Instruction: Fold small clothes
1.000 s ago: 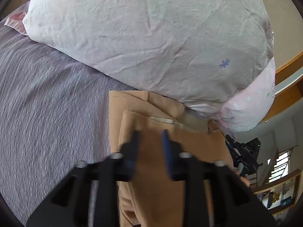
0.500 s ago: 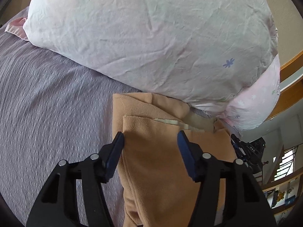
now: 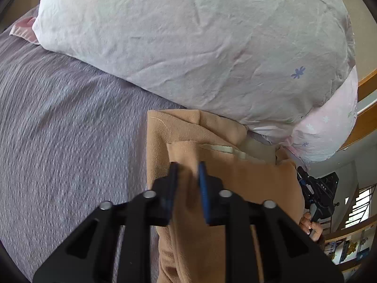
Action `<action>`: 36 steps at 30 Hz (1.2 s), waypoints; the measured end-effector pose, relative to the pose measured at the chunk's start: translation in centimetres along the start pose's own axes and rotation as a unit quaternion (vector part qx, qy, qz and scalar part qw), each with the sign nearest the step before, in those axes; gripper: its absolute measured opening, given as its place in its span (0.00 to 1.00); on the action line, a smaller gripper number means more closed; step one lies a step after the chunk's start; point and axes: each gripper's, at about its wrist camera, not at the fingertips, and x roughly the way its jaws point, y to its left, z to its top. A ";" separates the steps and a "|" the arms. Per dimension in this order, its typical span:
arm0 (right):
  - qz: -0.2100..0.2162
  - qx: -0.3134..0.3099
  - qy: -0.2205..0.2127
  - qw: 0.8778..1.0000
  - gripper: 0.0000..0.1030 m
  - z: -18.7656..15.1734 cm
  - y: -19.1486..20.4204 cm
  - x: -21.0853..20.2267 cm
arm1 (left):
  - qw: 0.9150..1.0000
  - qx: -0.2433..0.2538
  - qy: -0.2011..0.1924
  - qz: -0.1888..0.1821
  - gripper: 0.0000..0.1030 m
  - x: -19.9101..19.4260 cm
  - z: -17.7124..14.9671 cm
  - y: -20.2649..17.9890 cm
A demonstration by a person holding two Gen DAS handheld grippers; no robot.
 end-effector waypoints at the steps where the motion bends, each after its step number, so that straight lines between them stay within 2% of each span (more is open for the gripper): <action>1: 0.001 -0.004 0.000 1.000 0.11 0.0 0.2 0.0 | 1.000 -0.002 -0.002 0.000 0.10 0.1 -0.1 0.1; 3: -0.001 -0.017 -0.007 1.000 0.07 -0.1 0.7 -0.2 | 1.000 -0.004 -0.010 -0.001 0.07 -0.2 -0.1 0.1; 6: -0.001 -0.048 -0.030 0.998 0.06 0.1 2.5 -1.1 | 0.999 0.014 -0.042 0.004 0.06 -1.2 0.2 -0.8; 9: 0.007 -0.048 -0.058 0.997 0.05 1.1 3.7 -2.2 | 0.997 0.023 -0.070 0.002 0.06 -2.0 1.2 -1.9; 11: -0.005 -0.045 -0.072 0.996 0.05 1.7 3.9 -2.3 | 0.996 0.030 -0.084 0.016 0.06 -1.7 2.2 -2.4; 13: -0.038 -0.035 -0.063 0.997 0.05 2.3 3.4 -1.3 | 0.996 0.024 -0.074 0.036 0.06 -0.3 2.9 -2.2; 15: -0.085 -0.016 -0.026 0.996 0.08 2.5 2.3 0.8 | 0.997 0.012 -0.062 0.047 0.06 0.8 2.9 -1.7; 17: -0.106 -0.002 -0.001 0.994 0.12 2.6 1.5 1.9 | 0.997 -0.001 -0.062 0.046 0.07 1.2 2.6 -1.0; 18: -0.102 0.000 -0.001 0.995 0.15 2.7 1.5 1.8 | 0.997 -0.008 -0.062 0.035 0.07 1.0 2.6 -0.7; 20: -0.106 -0.005 -0.036 0.994 0.50 3.0 2.1 -0.1 | 0.996 -0.032 -0.081 0.027 0.23 -0.4 2.7 0.4; 21: -0.102 -0.012 -0.063 0.993 0.75 3.0 2.6 -1.5 | 0.993 -0.046 -0.105 0.031 0.27 -1.8 2.8 1.2; 22: -0.096 -0.019 -0.077 0.992 0.79 2.9 3.1 -2.4 | 0.991 -0.053 -0.120 0.030 0.38 -2.8 2.8 1.6; 23: -0.077 -0.030 -0.079 0.993 0.79 2.6 3.6 -3.2 | 0.989 -0.055 -0.135 0.029 0.43 -4.0 2.6 2.0; 25: -0.034 -0.049 -0.048 0.997 0.79 1.6 4.7 -3.7 | 0.991 -0.035 -0.133 0.007 0.43 -5.5 1.8 1.7; 28: 0.001 -0.062 0.026 0.998 0.79 -0.3 5.2 -2.3 | 0.995 0.011 -0.093 -0.030 0.43 -5.5 -1.1 0.2; 30: -0.023 -0.057 0.056 0.997 0.79 -1.3 4.8 -0.8 | 0.997 0.022 -0.062 -0.043 0.43 -4.5 -2.8 -0.2; 31: -0.038 -0.051 0.060 0.996 0.76 -1.6 4.2 -0.2 | 0.998 0.024 -0.042 -0.032 0.43 -3.6 -3.5 -0.1; 32: -0.033 -0.046 0.054 0.997 0.76 -1.5 3.9 -0.3 | 0.999 0.028 -0.031 -0.012 0.42 -2.8 -3.9 0.1; 34: -0.044 -0.028 0.045 0.998 0.77 -1.5 4.2 -1.3 | 0.999 0.032 -0.044 -0.005 0.42 -3.4 -4.3 0.4; 35: -0.053 -0.033 0.039 0.997 0.80 -1.7 4.6 -2.1 | 0.999 0.023 -0.047 -0.005 0.43 -4.0 -4.6 0.6; 36: -0.056 -0.050 0.026 0.997 0.88 -2.1 5.3 -3.2 | 0.999 0.015 -0.051 -0.008 0.43 -4.8 -4.8 1.0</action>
